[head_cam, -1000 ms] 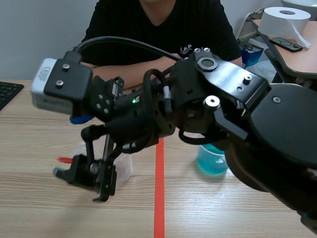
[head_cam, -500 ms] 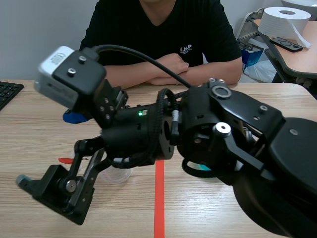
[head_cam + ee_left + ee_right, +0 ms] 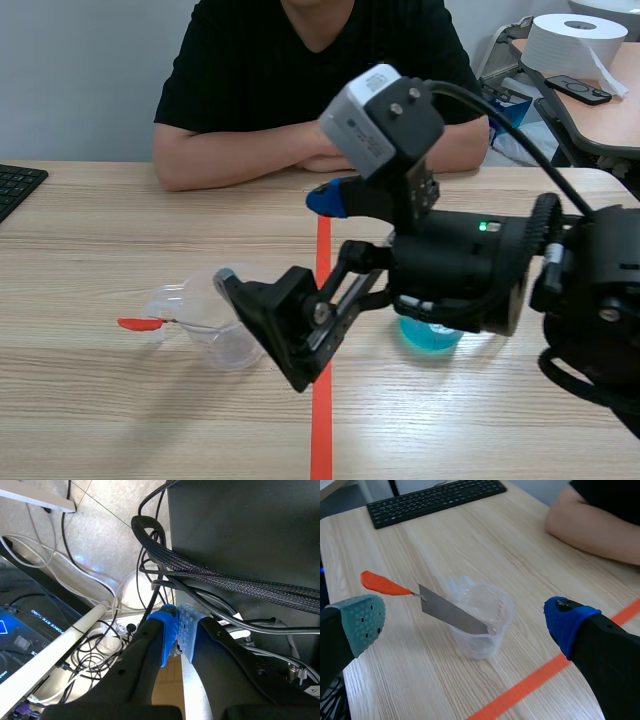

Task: Do the redox reaction experiment.
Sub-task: 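Return to the home posture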

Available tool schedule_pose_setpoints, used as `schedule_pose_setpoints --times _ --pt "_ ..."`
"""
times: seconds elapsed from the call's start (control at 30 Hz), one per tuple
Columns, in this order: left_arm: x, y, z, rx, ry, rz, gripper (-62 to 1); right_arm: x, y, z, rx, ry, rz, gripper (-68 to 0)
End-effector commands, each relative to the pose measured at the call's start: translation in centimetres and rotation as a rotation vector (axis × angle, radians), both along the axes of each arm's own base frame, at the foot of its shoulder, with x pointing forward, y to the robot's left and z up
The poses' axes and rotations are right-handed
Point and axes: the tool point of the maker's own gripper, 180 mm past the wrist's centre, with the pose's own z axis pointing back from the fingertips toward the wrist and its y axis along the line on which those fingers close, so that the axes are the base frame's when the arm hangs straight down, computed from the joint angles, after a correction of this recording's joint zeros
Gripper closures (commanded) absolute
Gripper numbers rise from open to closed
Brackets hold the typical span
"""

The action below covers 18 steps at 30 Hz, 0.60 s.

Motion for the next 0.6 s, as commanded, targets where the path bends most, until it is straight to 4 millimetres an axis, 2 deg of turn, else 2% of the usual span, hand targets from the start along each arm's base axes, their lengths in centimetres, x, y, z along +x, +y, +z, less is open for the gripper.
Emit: schedule_pose_setpoints --times 0.0,0.23,0.57 --pt "0.0 0.0 0.2 -0.003 -0.008 -0.002 -2.7 -0.3 -0.4 1.2 0.014 -0.031 -0.013 -67.9" --pt "0.0 0.0 0.2 -0.003 -0.008 -0.002 -2.7 -2.6 -3.5 0.7 -0.055 -0.007 -0.107 -67.9" --pt "0.0 0.0 0.2 -0.003 -0.008 -0.002 -2.7 -8.3 -5.1 -0.9 -0.111 0.094 -0.115 -67.9"
